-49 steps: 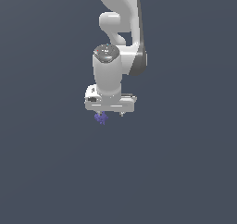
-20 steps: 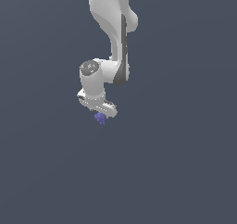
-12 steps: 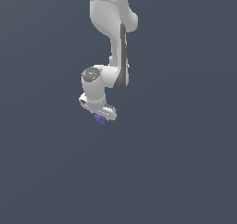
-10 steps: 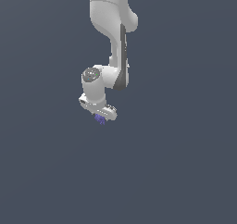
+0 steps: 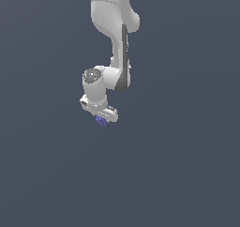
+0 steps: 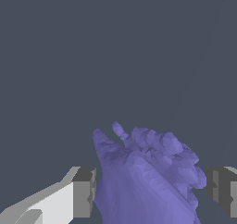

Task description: Pick up the object and move it to a goal position.

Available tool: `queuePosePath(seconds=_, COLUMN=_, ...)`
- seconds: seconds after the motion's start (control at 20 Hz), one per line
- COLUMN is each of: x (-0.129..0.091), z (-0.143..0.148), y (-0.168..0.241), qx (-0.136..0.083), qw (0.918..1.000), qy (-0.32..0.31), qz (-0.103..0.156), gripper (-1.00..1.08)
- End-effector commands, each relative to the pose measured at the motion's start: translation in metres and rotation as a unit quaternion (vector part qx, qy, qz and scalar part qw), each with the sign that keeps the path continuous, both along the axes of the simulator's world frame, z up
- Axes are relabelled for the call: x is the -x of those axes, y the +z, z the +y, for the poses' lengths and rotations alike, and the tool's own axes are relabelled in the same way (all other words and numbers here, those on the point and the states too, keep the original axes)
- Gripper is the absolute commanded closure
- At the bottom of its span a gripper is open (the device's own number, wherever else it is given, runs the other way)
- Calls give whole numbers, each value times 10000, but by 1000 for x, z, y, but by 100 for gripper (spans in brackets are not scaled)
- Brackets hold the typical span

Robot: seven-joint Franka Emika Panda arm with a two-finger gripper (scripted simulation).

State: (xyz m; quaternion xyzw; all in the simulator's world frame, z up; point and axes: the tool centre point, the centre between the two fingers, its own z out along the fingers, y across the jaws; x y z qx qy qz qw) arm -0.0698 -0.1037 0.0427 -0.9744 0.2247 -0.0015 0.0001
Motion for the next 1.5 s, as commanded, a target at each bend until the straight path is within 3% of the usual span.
queuePosePath(seconds=0.0, x=0, z=0, y=0, qx=-1, qw=10000, qy=-1, qz=3, gripper=108)
queuePosePath(seconds=0.45, x=-4, z=31, y=25, qx=-1, qw=10000, qy=-1, qz=5, gripper=108)
queuePosePath(seconds=1.1, x=-19, z=137, y=112, qx=7, qw=10000, qy=-3, qz=10, gripper=108)
queuePosePath(seconds=1.45, x=-26, z=172, y=140, qx=5, qw=10000, qy=-1, qz=13, gripper=108)
